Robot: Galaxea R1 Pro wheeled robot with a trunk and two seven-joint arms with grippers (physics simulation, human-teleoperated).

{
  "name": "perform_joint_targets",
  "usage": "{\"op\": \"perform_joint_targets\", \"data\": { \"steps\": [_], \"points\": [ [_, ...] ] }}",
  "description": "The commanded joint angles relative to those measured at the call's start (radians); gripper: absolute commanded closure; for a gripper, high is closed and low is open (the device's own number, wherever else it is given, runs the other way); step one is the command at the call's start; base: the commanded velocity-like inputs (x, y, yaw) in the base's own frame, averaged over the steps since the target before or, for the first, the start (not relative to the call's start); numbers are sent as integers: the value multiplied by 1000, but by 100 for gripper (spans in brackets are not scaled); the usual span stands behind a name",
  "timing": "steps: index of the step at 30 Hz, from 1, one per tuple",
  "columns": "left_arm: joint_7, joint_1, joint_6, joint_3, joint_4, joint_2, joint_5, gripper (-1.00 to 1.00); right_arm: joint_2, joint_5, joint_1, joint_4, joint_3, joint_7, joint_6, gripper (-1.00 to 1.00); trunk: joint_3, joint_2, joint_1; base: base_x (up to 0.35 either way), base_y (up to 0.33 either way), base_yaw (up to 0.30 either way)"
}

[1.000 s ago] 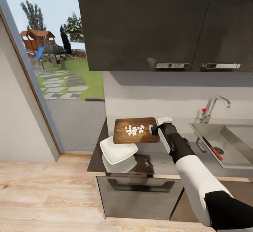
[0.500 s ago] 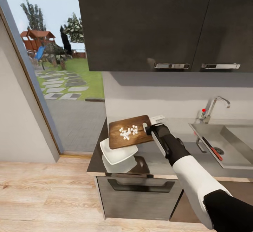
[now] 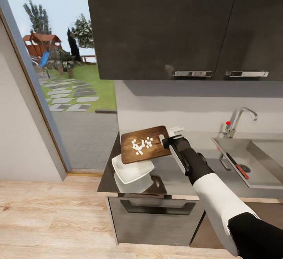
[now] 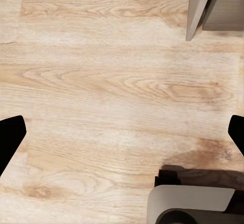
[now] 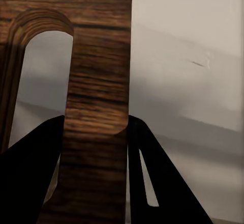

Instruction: In the kitchen, take the Vidalia onion out of the sink, dice it on the chopping board with the paring knife, put the diced onion into the bowl on the countertop, then place both the paring knife and the chopping board into the sink.

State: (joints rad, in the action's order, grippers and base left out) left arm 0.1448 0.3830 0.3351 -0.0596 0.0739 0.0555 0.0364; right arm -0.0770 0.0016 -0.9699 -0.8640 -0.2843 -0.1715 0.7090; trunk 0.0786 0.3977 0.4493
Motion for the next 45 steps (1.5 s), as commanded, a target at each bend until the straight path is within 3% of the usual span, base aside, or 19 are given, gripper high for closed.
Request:
{"op": "perform_joint_targets", "data": {
  "steps": [1, 7, 12, 26, 32, 45],
  "points": [
    [2, 2, 7, -6, 4, 0, 4, -100, 0, 0, -1, -2, -3, -5, 6, 100, 2, 2, 1, 0, 0, 0],
    [2, 2, 7, -6, 4, 0, 4, -100, -1, 8, -1, -24, -4, -6, 7, 100, 2, 2, 1, 0, 0, 0],
    [3, 2, 7, -6, 4, 0, 4, -100, -1, 74, -1, -29, -4, -6, 7, 100, 2, 2, 1, 0, 0, 0],
    [3, 2, 7, -6, 4, 0, 4, -100, -1, 154, -1, -29, -6, -5, 6, 100, 2, 2, 1, 0, 0, 0],
    [2, 2, 7, -6, 4, 0, 4, -100, -1, 187, -1, -29, -70, -5, 6, 100, 2, 2, 1, 0, 0, 0],
    [2, 2, 7, -6, 4, 0, 4, -100, -3, 225, -1, -80, -76, -5, 8, 100, 2, 2, 1, 0, 0, 0]
  ]
}}
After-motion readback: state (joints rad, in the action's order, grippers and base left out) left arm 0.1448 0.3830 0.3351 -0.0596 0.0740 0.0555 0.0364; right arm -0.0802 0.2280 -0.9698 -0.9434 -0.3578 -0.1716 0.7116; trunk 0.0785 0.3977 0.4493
